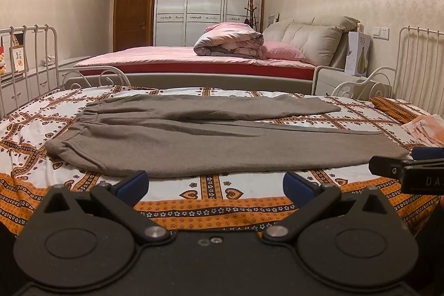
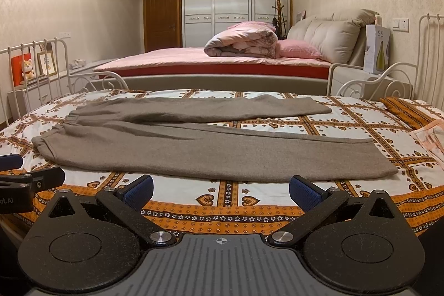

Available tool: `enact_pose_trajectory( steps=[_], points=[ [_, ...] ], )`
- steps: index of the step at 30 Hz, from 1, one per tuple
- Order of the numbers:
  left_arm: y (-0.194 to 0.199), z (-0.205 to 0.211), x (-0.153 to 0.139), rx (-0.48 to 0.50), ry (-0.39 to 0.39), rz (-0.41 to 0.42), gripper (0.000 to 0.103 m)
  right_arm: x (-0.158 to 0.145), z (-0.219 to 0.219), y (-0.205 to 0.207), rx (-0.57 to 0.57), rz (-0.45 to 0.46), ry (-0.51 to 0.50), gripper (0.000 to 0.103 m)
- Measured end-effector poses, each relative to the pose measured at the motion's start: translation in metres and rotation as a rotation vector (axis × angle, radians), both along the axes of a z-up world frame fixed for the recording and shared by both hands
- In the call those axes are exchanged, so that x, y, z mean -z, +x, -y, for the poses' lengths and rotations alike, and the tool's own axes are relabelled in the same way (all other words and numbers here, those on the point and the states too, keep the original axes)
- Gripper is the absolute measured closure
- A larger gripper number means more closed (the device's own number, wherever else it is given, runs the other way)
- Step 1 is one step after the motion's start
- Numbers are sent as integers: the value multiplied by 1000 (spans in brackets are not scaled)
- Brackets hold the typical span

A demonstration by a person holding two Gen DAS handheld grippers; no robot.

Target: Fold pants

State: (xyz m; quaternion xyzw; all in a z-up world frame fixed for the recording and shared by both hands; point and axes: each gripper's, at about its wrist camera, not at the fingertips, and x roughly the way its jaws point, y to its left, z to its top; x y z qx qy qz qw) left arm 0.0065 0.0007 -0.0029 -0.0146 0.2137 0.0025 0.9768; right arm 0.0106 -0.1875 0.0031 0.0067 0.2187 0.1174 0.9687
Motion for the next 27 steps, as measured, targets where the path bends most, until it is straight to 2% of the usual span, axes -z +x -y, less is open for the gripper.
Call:
enact_pose_trajectory(
  steps=[27],
  points=[
    [1,-2,2,4,-5,-4,6,-1,1,1,0,-4,3,0]
  ],
)
